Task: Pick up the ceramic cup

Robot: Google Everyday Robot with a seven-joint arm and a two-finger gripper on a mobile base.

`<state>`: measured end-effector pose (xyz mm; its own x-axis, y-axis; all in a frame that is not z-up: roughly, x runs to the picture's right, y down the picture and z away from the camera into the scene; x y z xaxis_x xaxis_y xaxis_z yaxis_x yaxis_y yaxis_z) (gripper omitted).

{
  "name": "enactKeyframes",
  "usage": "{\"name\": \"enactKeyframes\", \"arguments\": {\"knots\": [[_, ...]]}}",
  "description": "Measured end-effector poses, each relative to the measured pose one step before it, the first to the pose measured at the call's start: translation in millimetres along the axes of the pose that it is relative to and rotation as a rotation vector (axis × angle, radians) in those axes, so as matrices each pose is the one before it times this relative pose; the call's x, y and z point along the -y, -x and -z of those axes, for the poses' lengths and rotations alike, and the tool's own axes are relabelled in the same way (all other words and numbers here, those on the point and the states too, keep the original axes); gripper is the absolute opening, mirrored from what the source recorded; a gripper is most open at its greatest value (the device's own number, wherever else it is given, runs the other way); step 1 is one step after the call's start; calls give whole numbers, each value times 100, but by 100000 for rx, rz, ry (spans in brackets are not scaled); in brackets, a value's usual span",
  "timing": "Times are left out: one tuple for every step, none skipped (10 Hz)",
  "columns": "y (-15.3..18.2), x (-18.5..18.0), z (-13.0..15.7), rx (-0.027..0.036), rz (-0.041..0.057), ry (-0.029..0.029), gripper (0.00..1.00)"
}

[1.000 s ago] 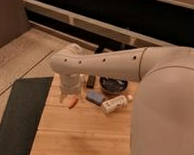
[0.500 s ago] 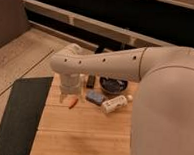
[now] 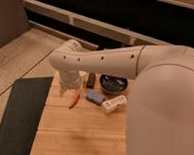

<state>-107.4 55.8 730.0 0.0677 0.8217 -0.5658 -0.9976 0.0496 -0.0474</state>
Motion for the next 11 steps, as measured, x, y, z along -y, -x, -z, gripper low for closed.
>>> {"name": "enactKeyframes", "arguments": {"knots": [[1941,1052,194,4223,-1477,-1236,65],[2671,1421,460,7111,-1180,-849,65],[983,951,387,3006,-1217,-935,65],[724,934,213,2139,-1157,-841,65],[121,172,-16,235,-246,-200,65],[-71,-393,28,-32,537,338,65],[12,12,-1,65,22,-102,65],[52,323,-268,-362,-629,-682,65],[677,1057,-1069,-553,-2886,-1458,65],[1494,2080,-1252,489,-4424,-3336,65],[1611,1548,-899,1961,-3108,-2790,65]]}}
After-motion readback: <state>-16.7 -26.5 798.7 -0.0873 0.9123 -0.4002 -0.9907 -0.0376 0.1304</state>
